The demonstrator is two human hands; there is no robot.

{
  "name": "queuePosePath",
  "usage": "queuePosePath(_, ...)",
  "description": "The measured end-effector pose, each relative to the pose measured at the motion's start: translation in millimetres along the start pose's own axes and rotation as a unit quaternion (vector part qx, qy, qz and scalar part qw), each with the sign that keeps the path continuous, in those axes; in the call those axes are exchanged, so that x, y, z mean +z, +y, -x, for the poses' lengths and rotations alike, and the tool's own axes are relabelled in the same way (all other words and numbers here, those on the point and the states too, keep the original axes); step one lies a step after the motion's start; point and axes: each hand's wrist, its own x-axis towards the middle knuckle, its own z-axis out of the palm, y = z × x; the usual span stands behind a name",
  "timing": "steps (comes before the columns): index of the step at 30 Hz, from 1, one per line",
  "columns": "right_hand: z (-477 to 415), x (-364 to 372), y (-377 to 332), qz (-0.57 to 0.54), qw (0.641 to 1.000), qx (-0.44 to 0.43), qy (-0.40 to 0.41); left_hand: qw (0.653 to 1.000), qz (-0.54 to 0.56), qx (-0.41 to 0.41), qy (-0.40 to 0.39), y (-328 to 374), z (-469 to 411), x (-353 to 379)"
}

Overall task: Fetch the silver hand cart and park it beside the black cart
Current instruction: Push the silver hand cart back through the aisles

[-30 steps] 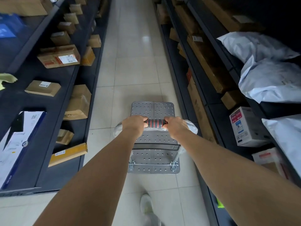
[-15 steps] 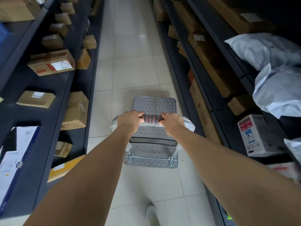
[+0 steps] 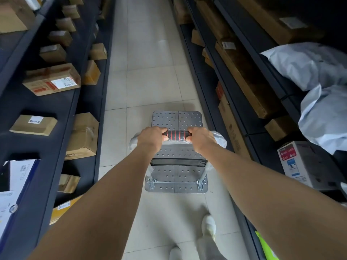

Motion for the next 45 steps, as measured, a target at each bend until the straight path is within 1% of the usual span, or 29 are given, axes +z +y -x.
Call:
queuePosePath(5, -21.2, -16.1, 16.6, 0.010, 1.000, -0.017, 0.002, 1.000, -0.002, -0.015, -0.012, 20.0, -16.7, -7.8)
queuePosePath(8, -38.1, -30.4, 27.8, 0.022, 0.999, -0.031, -0.003, 0.999, 0.016, -0.015, -0.030, 31.6, -37.6, -12.0)
queuePosePath(11, -56.1, -42.2, 42.4, 0.026, 0.999, -0.044, 0.011, 0.999, 0.022, -0.016, -0.042, 46.3, -58.0, -17.0)
queuePosePath(19, -113.3, -80.9, 76.8, 0.044, 0.997, -0.060, 0.019, 0.999, 0.018, -0.024, -0.039, 86.1, -114.4, -27.4)
queuePosePath(26, -156.6, -107.8, 97.2, 0.077, 0.994, -0.077, 0.033, 0.997, 0.054, -0.052, -0.022, 110.3, -157.2, -27.9)
queuePosePath(31, -182.7, -122.2, 94.9, 0.093, 0.992, -0.082, 0.021, 0.998, 0.034, -0.044, -0.014, 112.6, -182.8, -34.4)
queuePosePath(37, -208.1, -136.1, 83.3, 0.110, 0.989, -0.096, 0.004, 0.997, 0.051, -0.054, -0.008, 103.0, -208.8, -46.2)
queuePosePath(42, -230.9, -139.8, 64.1, 0.081, 0.993, -0.087, 0.013, 0.997, 0.058, -0.052, 0.000, 84.8, -233.5, -59.6)
queuePosePath(45, -247.1, -144.4, 49.8, 0.089, 0.992, -0.087, 0.007, 0.997, 0.058, -0.057, 0.007, 71.8, -250.5, -68.7)
